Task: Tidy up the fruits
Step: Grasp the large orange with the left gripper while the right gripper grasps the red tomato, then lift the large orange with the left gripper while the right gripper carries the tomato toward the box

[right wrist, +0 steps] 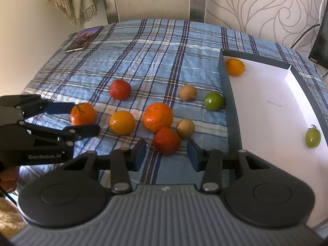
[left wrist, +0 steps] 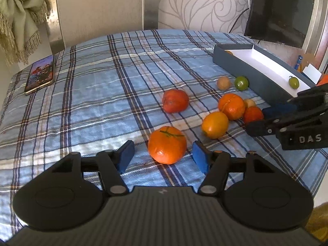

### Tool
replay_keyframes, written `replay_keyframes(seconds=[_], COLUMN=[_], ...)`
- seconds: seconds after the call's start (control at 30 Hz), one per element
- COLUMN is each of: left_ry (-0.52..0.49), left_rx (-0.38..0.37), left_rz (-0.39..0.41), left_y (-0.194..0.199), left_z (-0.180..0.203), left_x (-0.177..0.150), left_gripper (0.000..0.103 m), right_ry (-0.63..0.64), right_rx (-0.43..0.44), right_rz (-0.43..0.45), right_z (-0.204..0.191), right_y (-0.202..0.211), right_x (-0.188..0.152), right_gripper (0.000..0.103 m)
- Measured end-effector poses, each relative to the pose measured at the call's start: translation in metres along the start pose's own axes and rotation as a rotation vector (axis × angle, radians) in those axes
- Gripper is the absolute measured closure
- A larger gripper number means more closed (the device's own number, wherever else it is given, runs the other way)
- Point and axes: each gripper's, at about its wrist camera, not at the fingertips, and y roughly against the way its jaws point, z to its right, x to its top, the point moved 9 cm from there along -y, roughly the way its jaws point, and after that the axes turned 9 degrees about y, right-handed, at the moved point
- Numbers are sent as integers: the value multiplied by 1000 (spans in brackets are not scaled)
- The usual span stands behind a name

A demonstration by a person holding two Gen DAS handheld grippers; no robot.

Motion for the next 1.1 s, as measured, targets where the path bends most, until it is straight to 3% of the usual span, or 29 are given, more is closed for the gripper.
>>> replay_keyframes(seconds=[0.07,0.13,0.23,0.57,1.1], left_ry=[0,3,9,38,105], left_rx=[-6,-5,-19,-6,50], left_rz=[3,4,5,8,44], left_y=[0,1,2,6,28], left_z=[1,0,1,-3,-25], left_x=[0,1,1,0,1], left_gripper=[48,51,58,59,59], right_ry=[14,26,15,2,-39], right_rx=[-2,-10,-7,24,150], right_rz=[-9,-4,-4,16,84], right_z=[-2,-3,-1,-3,-18], right_y=[-2,-2,-1,22,65], right_x=[0,0,0,-2,14], right_gripper=[65,70,71,71,71])
